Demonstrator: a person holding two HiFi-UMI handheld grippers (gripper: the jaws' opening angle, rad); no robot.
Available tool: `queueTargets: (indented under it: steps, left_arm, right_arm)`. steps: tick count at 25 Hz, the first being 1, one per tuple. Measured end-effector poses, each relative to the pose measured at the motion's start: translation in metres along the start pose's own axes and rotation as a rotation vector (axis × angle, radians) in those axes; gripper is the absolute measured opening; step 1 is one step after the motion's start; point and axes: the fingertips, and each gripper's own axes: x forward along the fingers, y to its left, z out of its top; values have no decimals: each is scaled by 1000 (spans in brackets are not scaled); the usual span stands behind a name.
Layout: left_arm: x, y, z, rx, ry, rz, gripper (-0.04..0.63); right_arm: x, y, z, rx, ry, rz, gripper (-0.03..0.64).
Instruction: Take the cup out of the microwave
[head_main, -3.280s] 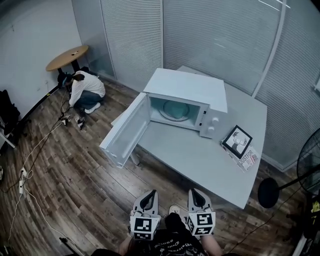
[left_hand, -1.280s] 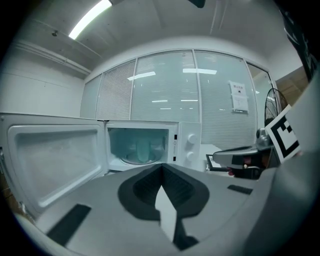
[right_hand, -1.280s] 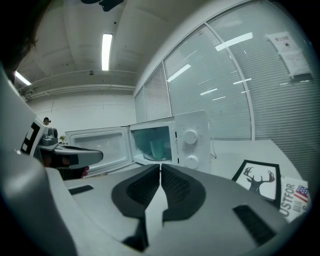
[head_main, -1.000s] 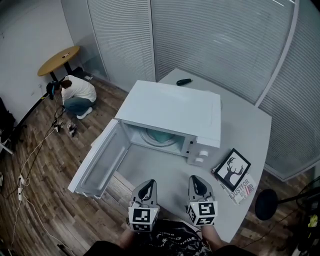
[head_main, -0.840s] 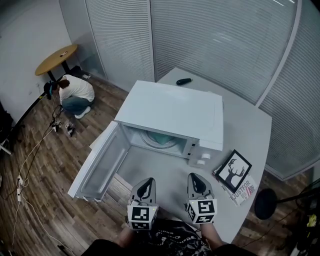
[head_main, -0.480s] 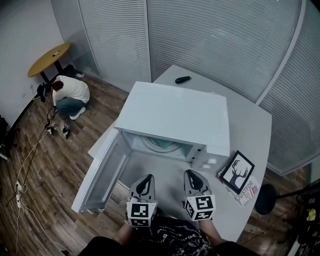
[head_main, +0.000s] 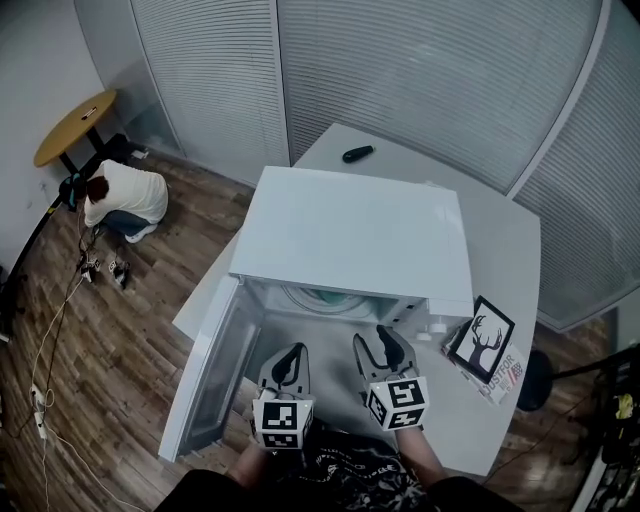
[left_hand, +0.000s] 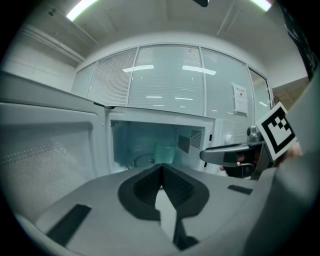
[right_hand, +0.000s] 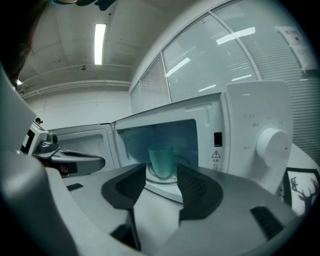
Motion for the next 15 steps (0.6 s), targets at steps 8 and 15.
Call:
queueTargets:
  steps: [8,15]
  left_arm:
    - [14,15,5,9,11,-36,4]
    - [22,12,7,38,14,-60,5]
  right_arm:
    - [30,9,10,21,-20,-1,275]
    - [55,10,0,19,9,1,316]
